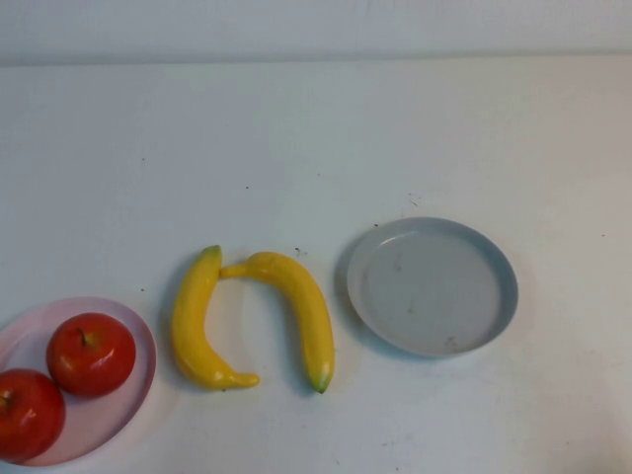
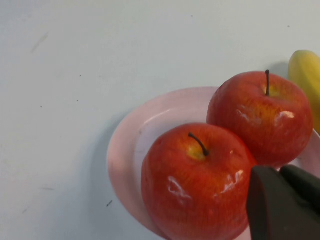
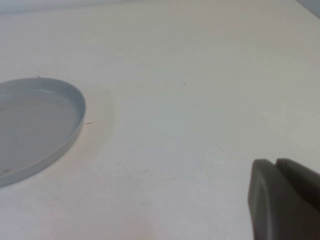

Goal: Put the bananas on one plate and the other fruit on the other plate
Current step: Put another type of fruit in the right plate

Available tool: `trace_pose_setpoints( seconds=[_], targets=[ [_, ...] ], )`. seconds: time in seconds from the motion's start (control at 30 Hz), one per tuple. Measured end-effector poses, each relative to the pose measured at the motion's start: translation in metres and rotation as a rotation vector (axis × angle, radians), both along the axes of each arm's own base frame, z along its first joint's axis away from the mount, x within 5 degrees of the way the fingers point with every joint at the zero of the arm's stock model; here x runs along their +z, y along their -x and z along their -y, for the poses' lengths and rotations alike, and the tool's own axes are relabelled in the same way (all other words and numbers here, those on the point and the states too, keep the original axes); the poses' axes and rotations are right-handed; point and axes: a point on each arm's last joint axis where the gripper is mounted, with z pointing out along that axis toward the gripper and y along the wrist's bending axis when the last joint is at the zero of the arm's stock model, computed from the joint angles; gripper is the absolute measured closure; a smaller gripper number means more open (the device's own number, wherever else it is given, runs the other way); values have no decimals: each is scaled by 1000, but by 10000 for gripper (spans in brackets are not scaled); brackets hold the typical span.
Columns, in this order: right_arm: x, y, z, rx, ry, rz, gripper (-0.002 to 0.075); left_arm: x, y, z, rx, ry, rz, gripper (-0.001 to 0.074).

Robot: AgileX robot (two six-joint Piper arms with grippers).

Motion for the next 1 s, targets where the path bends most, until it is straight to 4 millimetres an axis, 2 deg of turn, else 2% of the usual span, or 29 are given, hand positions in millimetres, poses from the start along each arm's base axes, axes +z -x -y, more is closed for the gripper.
trace_pose_setpoints(
  seconds=[0.23, 0.37, 0.53, 0.63, 0.77, 0.9, 1.0],
  targets=[
    [0, 0, 0, 0, 0, 3, 741, 0, 0, 0, 0, 0, 0, 731],
    [9, -2, -1, 8, -35, 108, 741, 0, 0, 0, 0, 0, 0, 731],
    [30, -3, -3, 2, -241, 330, 742, 0, 0, 0, 0, 1, 0, 731],
    [36, -3, -1, -15, -356, 396, 741, 0, 0, 0, 0, 1, 0, 731],
    [42, -1, -5, 3, -451, 294, 741, 0, 0, 0, 0, 1, 0, 731],
    [69, -1, -13, 49, -444, 79, 742, 0, 0, 0, 0, 1, 0, 731],
    [90, -3, -20, 104, -371, -133, 741, 0, 0, 0, 0, 1, 0, 731]
  ],
)
